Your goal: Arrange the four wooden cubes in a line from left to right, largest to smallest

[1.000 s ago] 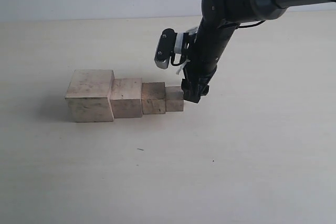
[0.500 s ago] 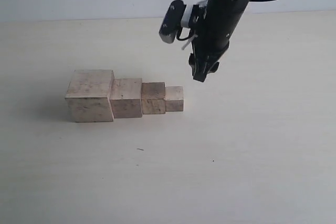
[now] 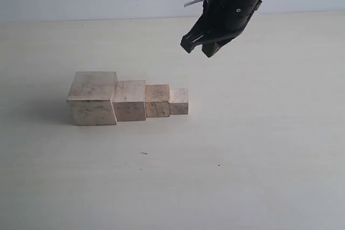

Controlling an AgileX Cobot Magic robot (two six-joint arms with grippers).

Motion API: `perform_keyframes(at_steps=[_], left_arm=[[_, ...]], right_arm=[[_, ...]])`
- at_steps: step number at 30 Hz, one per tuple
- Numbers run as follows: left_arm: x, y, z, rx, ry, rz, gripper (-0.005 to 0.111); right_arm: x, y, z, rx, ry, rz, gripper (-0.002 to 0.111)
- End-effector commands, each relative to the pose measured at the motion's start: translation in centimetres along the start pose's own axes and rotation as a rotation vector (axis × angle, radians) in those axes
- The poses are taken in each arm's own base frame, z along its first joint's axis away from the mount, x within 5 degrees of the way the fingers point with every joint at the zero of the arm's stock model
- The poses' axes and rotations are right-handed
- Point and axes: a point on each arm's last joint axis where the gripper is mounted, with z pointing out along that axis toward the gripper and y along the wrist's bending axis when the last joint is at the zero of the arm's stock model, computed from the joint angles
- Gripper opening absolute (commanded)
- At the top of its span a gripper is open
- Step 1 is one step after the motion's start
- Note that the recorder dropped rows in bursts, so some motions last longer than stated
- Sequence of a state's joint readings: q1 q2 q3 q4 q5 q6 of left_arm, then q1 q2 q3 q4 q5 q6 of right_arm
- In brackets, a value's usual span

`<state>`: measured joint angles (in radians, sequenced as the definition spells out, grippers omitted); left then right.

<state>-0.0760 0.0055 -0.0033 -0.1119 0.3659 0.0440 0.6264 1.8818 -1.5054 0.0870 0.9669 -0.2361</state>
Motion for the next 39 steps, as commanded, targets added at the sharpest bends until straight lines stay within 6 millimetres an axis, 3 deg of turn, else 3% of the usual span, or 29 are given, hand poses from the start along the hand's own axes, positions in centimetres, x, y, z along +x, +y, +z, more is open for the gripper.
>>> perform_keyframes(at_steps=[1,7,13,19,26,32,39], left_arm=[[0.0,0.0,0.0,0.007,-0.013,0.004,0.0],[0.0,0.0,0.0,0.007,-0.013,0.004,0.0],[0.0,0.0,0.0,0.007,-0.013,0.004,0.0],[0.0,0.0,0.0,0.007,-0.013,0.004,0.0],[0.0,0.0,0.0,0.007,-0.013,0.004,0.0],[0.0,0.0,0.0,0.007,-0.013,0.004,0.0],[0.0,0.0,0.0,0.007,-0.013,0.004,0.0]], right_arm=[[1.7,1.4,-0.7,-0.104,0.009,0.113,0.0],[6.2,3.1,-2.1,-0.184,-0.135,0.286,0.0],[9.9,4.1,-5.6,-0.211,-0.297,0.441,0.0],[10.9,4.6,-9.1,-0.224,-0.386,0.41,0.0],[11.1,4.4,-11.6,-0.181,-0.536,0.379,0.0],[11.8,3.3,-14.4,0.038,-0.693,0.193,0.0],[14.9,0.6,-17.6,0.201,-0.785,0.299,0.0]])
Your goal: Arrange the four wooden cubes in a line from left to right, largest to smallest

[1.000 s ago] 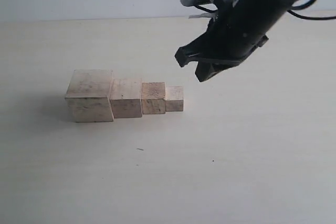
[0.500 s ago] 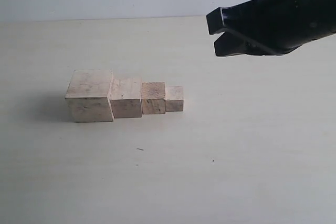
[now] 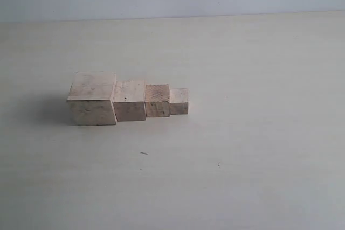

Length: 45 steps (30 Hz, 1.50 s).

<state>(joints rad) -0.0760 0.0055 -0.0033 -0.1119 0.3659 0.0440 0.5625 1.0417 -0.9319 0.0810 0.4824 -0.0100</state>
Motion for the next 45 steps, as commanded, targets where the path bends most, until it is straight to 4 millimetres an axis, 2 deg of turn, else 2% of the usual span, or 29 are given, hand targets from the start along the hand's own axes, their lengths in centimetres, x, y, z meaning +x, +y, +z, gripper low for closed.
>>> perform_keyframes(at_steps=[1,3,8,9,10,11,13,15,23,29,30,32,45], left_arm=[[0.0,0.0,0.0,0.007,-0.013,0.004,0.0],[0.0,0.0,0.0,0.007,-0.013,0.004,0.0],[0.0,0.0,0.0,0.007,-0.013,0.004,0.0],[0.0,0.0,0.0,0.007,-0.013,0.004,0.0],[0.0,0.0,0.0,0.007,-0.013,0.004,0.0],[0.0,0.0,0.0,0.007,-0.013,0.004,0.0],[0.0,0.0,0.0,0.007,-0.013,0.004,0.0],[0.0,0.0,0.0,0.007,-0.013,0.004,0.0],[0.0,0.0,0.0,0.007,-0.013,0.004,0.0],[0.0,0.0,0.0,0.007,-0.013,0.004,0.0],[0.0,0.0,0.0,0.007,-0.013,0.004,0.0],[0.0,0.0,0.0,0.007,-0.013,0.004,0.0],[0.0,0.0,0.0,0.007,-0.013,0.004,0.0]], right_arm=[[0.7,-2.3,-2.2,0.112,-0.059,0.036,0.0],[1.8,-3.2,-3.1,0.158,-0.072,0.062,0.0],[6.2,-4.9,-5.8,0.293,-0.137,0.127,0.0],[9.3,-5.1,-7.7,0.375,-0.221,0.153,0.0],[10.1,-5.1,-8.2,0.398,-0.241,0.163,0.0],[12.0,-5.0,-9.0,0.446,-0.282,0.185,0.0],[14.1,-4.7,-9.5,0.49,-0.312,0.191,0.0],[15.2,-4.4,-9.7,0.498,-0.33,0.183,0.0],[17.9,-4.3,-8.9,0.499,-0.315,0.184,0.0],[21.7,-4.0,-8.1,0.509,-0.344,0.161,0.0],[22.8,-4.1,-7.5,0.509,-0.309,0.166,0.0],[23.6,-4.2,-7.0,0.506,-0.273,0.176,0.0],[23.6,-4.2,-6.9,0.507,-0.282,0.173,0.0]])
